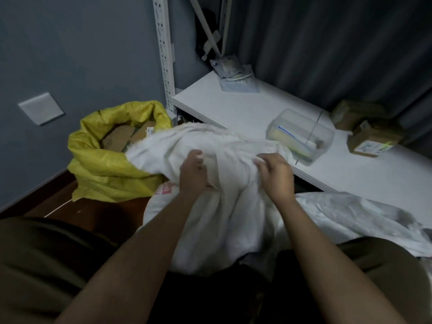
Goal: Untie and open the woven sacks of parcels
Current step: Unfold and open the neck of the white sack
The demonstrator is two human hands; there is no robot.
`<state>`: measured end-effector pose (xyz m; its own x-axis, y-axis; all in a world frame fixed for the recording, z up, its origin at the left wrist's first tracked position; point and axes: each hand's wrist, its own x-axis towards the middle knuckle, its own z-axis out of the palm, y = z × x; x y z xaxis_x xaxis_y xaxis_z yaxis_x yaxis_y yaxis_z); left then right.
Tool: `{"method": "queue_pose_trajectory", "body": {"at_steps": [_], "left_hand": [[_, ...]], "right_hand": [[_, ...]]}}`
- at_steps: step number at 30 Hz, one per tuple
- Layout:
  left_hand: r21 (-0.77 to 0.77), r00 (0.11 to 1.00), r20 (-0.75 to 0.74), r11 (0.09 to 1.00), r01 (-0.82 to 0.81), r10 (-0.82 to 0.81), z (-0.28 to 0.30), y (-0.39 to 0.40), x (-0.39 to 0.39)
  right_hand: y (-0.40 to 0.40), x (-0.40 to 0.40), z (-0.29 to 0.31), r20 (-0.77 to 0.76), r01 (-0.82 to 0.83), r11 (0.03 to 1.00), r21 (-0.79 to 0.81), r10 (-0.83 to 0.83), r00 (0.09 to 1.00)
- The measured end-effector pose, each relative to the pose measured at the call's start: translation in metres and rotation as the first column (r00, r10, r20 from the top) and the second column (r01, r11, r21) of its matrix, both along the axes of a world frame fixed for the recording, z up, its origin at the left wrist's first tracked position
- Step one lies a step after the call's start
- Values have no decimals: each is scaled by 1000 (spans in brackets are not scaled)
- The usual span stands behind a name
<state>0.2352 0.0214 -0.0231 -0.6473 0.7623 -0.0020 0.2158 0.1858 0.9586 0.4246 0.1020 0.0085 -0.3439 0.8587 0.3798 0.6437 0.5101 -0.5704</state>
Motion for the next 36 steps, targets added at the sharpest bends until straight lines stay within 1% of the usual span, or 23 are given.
{"method": "queue_pose_trajectory", "body": {"at_steps": [1,2,3,4,5,8,10,11,12,14,15,16,17,19,22,25,26,28,29,31,34,35,36], "left_hand": [[18,995,-100,999,-28,30,10,3,-14],[25,976,-211,999,-45,49,18,4,-28],[11,952,-302,999,-37,39,22,4,-40],[-35,930,-369,999,-12,-1,24,2,-49],[-103,905,-422,995,6,-49,23,0,-53],[-252,848,-513,968,-1,-133,18,-6,-42],[-387,831,-509,922,11,-223,13,-12,-32],[-489,817,-492,872,28,-301,7,-17,-29],[-612,793,-462,790,40,-397,1,-24,-27],[-821,723,-370,570,38,-583,-6,-41,-25],[-879,692,-323,476,34,-646,-6,-48,-24],[-909,664,-294,415,28,-687,-4,-52,-23],[-920,632,-295,391,14,-717,0,-52,-21],[-907,565,-356,420,-19,-744,17,-41,-16],[-824,523,-486,566,-9,-700,44,-6,-6],[-615,465,-692,788,20,-552,58,33,-5],[-535,454,-745,844,29,-488,60,44,-8],[-459,412,-806,888,18,-425,57,63,-16],[-484,393,-805,875,1,-445,52,72,-21],[-603,401,-737,797,-28,-544,38,87,-34],[-781,494,-552,624,-25,-672,10,98,-56],[-812,513,-502,584,-1,-696,1,99,-60],[-819,523,-475,573,32,-708,-7,99,-63]], "right_hand": [[5,14,1,-3,92,996,-12,-92,996],[8,27,-1,49,165,985,-57,-163,985],[9,36,-4,156,205,971,-125,-184,970],[7,42,-9,268,216,957,-195,-160,950],[3,42,-12,332,209,947,-245,-120,936],[-9,29,-9,302,161,958,-238,-85,950],[-16,23,-9,356,160,968,-196,-82,931],[-20,23,-13,437,160,963,-215,-52,898],[-23,24,-18,537,160,951,-266,8,843],[-27,27,-27,672,156,890,-428,198,714],[-28,29,-30,677,155,848,-507,280,680],[-28,29,-31,670,153,823,-547,320,670],[-26,28,-30,671,146,830,-539,318,670],[-20,22,-26,708,108,907,-407,239,665],[-7,5,-16,735,25,981,-195,129,666],[12,-12,-13,648,-25,994,-107,89,757],[19,-18,-12,611,-40,996,-78,80,787],[34,-31,-9,524,-76,997,-12,72,849],[42,-38,-8,487,-91,996,17,71,870],[56,-52,-6,481,-122,992,15,100,871],[79,-74,-10,554,-173,977,-128,215,804],[87,-80,-13,562,-205,963,-176,269,782],[94,-87,-18,561,-245,947,-209,321,763]]}}
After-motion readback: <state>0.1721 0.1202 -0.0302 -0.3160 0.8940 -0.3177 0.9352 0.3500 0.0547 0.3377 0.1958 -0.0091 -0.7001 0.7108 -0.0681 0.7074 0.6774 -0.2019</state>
